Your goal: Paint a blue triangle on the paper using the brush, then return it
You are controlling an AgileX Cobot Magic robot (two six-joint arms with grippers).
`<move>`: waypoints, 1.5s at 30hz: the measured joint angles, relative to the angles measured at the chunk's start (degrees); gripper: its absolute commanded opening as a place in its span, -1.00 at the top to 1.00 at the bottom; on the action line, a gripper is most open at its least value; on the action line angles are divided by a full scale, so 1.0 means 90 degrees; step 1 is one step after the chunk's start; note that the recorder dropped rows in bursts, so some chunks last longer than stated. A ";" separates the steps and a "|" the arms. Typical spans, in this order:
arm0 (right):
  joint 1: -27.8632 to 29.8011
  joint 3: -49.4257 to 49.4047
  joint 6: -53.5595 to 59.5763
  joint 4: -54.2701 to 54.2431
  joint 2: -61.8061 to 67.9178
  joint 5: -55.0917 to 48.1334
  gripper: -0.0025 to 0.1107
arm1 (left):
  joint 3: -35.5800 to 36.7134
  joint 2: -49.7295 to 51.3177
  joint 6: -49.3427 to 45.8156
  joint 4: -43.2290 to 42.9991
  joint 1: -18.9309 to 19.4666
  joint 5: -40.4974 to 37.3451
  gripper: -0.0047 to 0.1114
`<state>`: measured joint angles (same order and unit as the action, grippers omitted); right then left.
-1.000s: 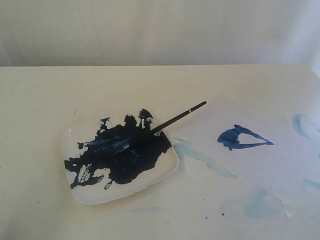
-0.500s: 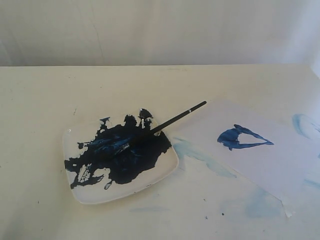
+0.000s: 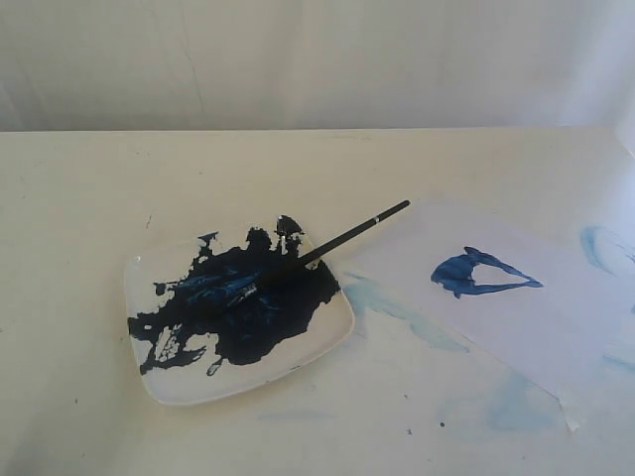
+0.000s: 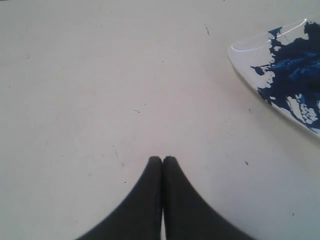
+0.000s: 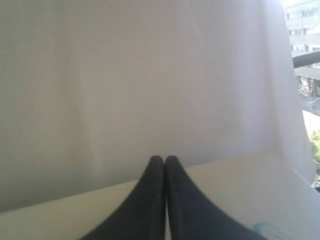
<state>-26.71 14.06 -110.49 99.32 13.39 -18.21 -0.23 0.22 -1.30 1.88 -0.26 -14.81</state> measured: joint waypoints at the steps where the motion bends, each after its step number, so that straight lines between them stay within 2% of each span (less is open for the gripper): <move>1: 0.0055 -0.0075 -0.0247 -0.0096 -0.0294 0.0103 0.96 | 0.0000 0.0000 -0.0011 0.0000 0.0000 0.0000 0.92; 3: 0.0113 -0.0119 -0.0827 -0.0756 -0.0921 0.0329 0.96 | 0.0000 0.0000 -0.0009 0.0000 0.0000 0.0000 0.92; 5: 0.0116 -0.0119 -0.1012 -0.1975 -0.1347 0.0533 0.96 | 0.0000 0.0000 -0.0009 0.0000 0.0000 0.0005 0.92; 11: 0.0116 -0.0133 -0.0803 -0.4788 -0.1446 0.0681 0.96 | 0.0000 0.0000 -0.0009 0.0000 0.0000 0.0015 0.92; 13: 0.0116 -0.0193 0.0449 -0.5784 -0.1452 0.0414 0.96 | 0.0000 0.0000 -0.0009 0.0000 0.0000 0.0015 0.92; 14: 0.0116 -0.0229 0.1542 -0.6252 -0.1452 0.0260 0.96 | 0.0000 0.0000 -0.0009 0.0000 0.0000 0.0015 0.92; 18: 0.0116 -0.0726 0.7393 -0.8490 -0.1452 -0.0088 0.96 | 0.0000 0.0000 -0.0009 0.0000 0.0000 0.0015 0.92; 21: 0.0116 -0.1278 1.0907 -0.9757 -0.1452 0.0066 0.96 | 0.0000 0.0000 -0.0009 0.0000 0.0000 0.0015 0.92; 24: 0.0194 -0.1515 1.2395 -1.0350 -0.1452 0.0093 0.96 | 0.0000 0.0000 -0.0009 0.0000 0.0000 0.0015 0.92; 28: 0.0574 -0.1531 1.2686 -1.0795 -0.1452 -0.0038 0.96 | 0.0000 0.0000 -0.0009 0.0000 0.0000 0.0015 0.92; 37: 0.2000 -0.1531 1.1999 -1.0953 -0.1452 -0.0077 0.96 | 0.0000 0.0000 -0.0009 0.0000 0.0000 0.0015 0.92; 45: 0.2138 -0.1531 1.1944 -1.0998 -0.1452 -0.0088 0.96 | 0.0000 0.0000 -0.0009 0.0000 0.0000 0.0015 0.92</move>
